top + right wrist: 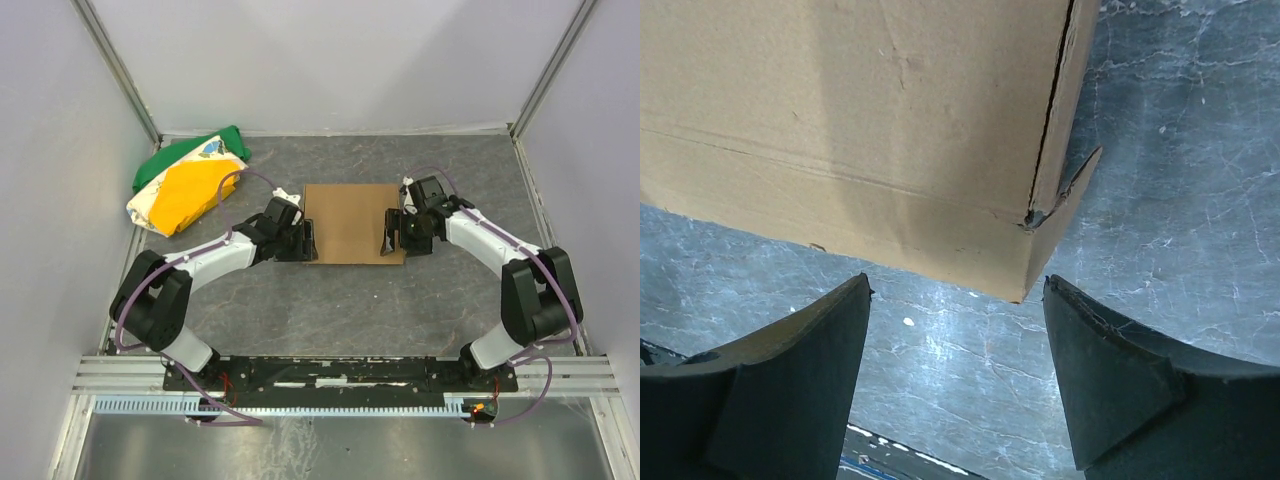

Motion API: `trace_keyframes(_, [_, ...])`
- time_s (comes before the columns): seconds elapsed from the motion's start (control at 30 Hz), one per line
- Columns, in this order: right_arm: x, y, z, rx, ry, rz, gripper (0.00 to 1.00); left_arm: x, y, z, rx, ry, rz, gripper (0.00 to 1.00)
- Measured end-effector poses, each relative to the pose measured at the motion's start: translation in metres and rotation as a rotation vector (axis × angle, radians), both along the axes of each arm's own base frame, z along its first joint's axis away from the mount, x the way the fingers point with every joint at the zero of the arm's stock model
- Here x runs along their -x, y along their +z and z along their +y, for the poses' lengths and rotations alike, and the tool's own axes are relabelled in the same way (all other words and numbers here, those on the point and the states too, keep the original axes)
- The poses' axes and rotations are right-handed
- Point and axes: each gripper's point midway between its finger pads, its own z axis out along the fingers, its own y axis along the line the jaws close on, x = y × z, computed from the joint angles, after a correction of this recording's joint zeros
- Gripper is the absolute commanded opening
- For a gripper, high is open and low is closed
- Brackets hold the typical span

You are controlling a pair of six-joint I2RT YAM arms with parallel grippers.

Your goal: Fold the paper box

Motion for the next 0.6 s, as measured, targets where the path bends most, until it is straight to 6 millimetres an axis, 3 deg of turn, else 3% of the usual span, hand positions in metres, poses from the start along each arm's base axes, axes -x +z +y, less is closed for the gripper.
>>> trace_keyframes(0.6, [-0.004,-0.012,0.007,-0.004,0.018,-0.013,0.78,-0.009,0.0,-0.007,0.022,-0.001,-0.031,0.66])
